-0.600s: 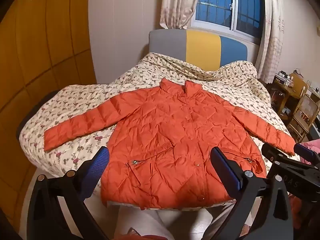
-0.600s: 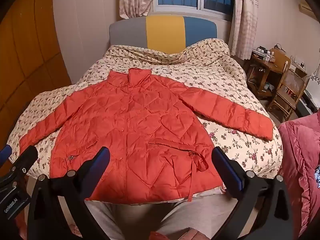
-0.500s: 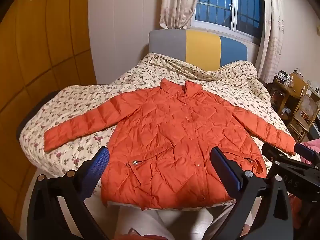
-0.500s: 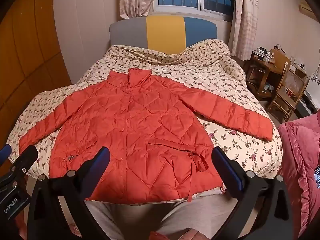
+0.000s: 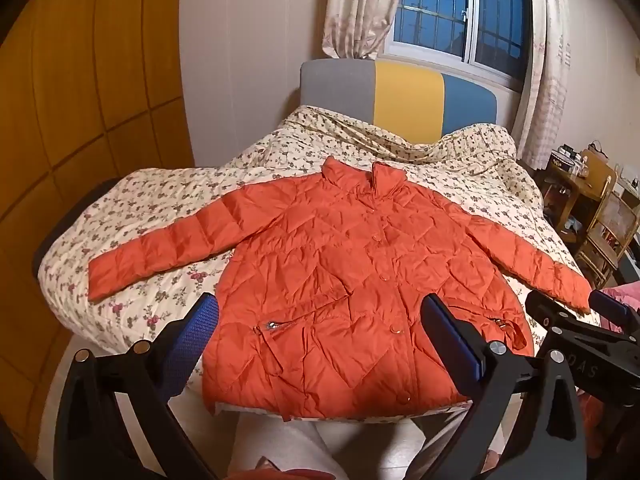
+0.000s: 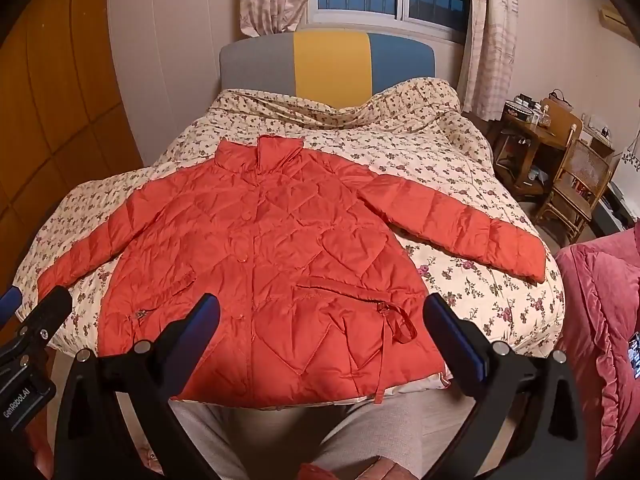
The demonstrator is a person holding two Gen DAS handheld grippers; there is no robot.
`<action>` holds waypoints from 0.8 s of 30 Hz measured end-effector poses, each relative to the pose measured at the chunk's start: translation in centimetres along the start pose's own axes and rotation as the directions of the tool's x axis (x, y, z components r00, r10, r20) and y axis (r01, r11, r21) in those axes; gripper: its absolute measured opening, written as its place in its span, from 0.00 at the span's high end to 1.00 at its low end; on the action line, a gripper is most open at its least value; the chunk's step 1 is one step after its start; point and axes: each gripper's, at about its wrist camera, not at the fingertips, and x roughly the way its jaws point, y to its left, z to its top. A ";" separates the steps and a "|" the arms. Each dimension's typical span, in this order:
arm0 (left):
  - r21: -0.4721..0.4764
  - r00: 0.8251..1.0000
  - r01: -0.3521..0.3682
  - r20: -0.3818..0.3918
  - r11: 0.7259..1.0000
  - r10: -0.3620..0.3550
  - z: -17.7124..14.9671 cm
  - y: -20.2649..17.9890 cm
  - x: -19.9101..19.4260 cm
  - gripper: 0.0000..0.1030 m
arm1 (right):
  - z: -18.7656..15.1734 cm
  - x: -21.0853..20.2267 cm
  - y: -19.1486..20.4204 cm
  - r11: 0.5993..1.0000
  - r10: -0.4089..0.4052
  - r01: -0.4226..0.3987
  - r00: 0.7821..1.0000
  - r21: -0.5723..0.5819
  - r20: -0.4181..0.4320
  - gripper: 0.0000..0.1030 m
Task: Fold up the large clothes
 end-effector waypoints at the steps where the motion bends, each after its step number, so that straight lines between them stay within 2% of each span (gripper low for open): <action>1: -0.002 1.000 0.000 -0.001 1.000 0.000 -0.1 0.1 0.0 0.03 | -0.2 -0.1 -0.1 1.000 0.003 -0.003 1.000 0.001 0.000 0.02; 24: -0.009 1.000 0.002 -0.006 1.000 -0.002 -0.1 0.4 0.1 0.03 | -0.3 0.2 -0.2 1.000 0.008 -0.008 1.000 0.002 -0.013 0.02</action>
